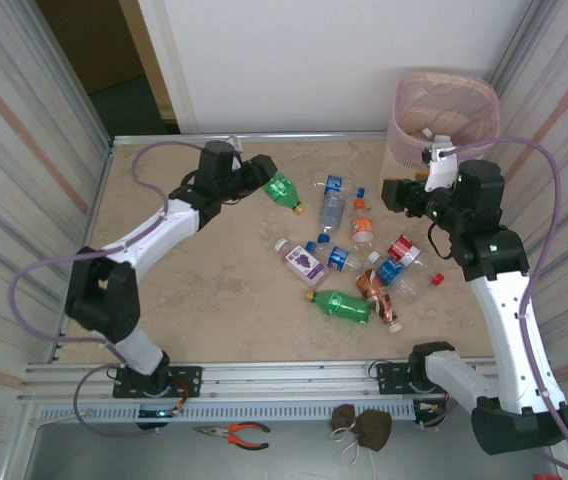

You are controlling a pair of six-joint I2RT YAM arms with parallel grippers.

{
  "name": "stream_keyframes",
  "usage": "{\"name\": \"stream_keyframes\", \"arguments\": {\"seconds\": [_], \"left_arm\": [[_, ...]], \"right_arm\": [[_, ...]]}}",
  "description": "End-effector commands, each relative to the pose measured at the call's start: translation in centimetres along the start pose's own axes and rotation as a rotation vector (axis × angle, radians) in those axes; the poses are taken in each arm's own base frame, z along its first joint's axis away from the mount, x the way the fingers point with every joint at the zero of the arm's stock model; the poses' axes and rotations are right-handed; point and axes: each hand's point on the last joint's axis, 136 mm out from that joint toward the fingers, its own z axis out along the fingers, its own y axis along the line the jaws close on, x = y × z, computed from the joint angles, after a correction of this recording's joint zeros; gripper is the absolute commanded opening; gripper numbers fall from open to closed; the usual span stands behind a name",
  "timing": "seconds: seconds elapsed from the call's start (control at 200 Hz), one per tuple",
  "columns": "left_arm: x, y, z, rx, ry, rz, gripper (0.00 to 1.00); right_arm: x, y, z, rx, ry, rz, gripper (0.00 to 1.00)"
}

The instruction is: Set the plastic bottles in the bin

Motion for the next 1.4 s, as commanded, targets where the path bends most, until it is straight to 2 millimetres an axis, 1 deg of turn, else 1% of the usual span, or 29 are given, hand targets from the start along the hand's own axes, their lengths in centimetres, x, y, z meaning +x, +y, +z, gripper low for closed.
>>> {"name": "stream_keyframes", "arguments": {"seconds": [0.0, 0.19, 0.361, 0.486, 0.546, 0.596, 0.611, 0.641, 0.802, 0.967, 1.047, 1.117, 1.197, 1.323, 1.398], "left_arm": [[-2.0, -4.8, -4.0, 0.189, -0.118, 0.249, 0.55], [-1.5, -9.8, -10.6, 0.415, -0.210, 0.493, 0.57], [-0.2, -14.1, -15.7, 0.613, -0.231, 0.684, 0.57], [0.8, -16.6, -18.9, 0.747, -0.227, 0.787, 0.56], [1.4, -17.7, -20.2, 0.814, -0.216, 0.834, 0.56], [1.9, -18.4, -21.2, 0.860, -0.206, 0.867, 0.56], [2.0, -18.6, -21.4, 0.874, -0.201, 0.876, 0.56], [2.3, -19.0, -22.0, 0.903, -0.194, 0.893, 0.56], [4.0, -20.5, -23.9, 1.012, -0.151, 0.975, 0.56], [5.4, -21.6, -24.8, 1.085, -0.122, 1.029, 0.56], [5.9, -22.1, -25.1, 1.121, -0.108, 1.045, 0.56], [6.3, -22.6, -25.5, 1.151, -0.098, 1.058, 0.56], [6.7, -23.0, -25.7, 1.174, -0.089, 1.070, 0.56], [7.1, -23.3, -25.6, 1.183, -0.070, 1.079, 0.55], [7.3, -23.4, -25.5, 1.191, -0.065, 1.080, 0.56]], "right_arm": [[-2.0, 4.2, -0.6, -0.206, -0.114, 0.000, 0.73], [-2.5, 8.9, -1.0, -0.399, -0.148, -0.054, 0.74], [-3.4, 13.3, -2.4, -0.592, -0.184, -0.110, 0.76], [-4.0, 16.1, -3.6, -0.711, -0.208, -0.156, 0.78], [-4.1, 17.3, -3.9, -0.753, -0.208, -0.179, 0.80], [-4.5, 18.2, -4.7, -0.786, -0.218, -0.199, 0.81], [-4.1, 18.5, -3.9, -0.794, -0.196, -0.199, 0.81], [-4.1, 19.0, -3.9, -0.814, -0.189, -0.206, 0.82], [-3.8, 21.2, -3.9, -0.882, -0.168, -0.240, 0.87], [-3.1, 23.0, -3.6, -0.947, -0.129, -0.248, 0.89], [-2.6, 23.7, -3.8, -0.986, -0.107, -0.254, 0.89], [-2.1, 24.1, -3.8, -1.015, -0.083, -0.258, 0.89], [-1.6, 24.6, -4.5, -1.062, -0.068, -0.265, 0.88], [-1.2, 25.1, -5.3, -1.113, -0.056, -0.272, 0.87], [-1.0, 25.3, -5.2, -1.120, -0.048, -0.275, 0.85]]}}
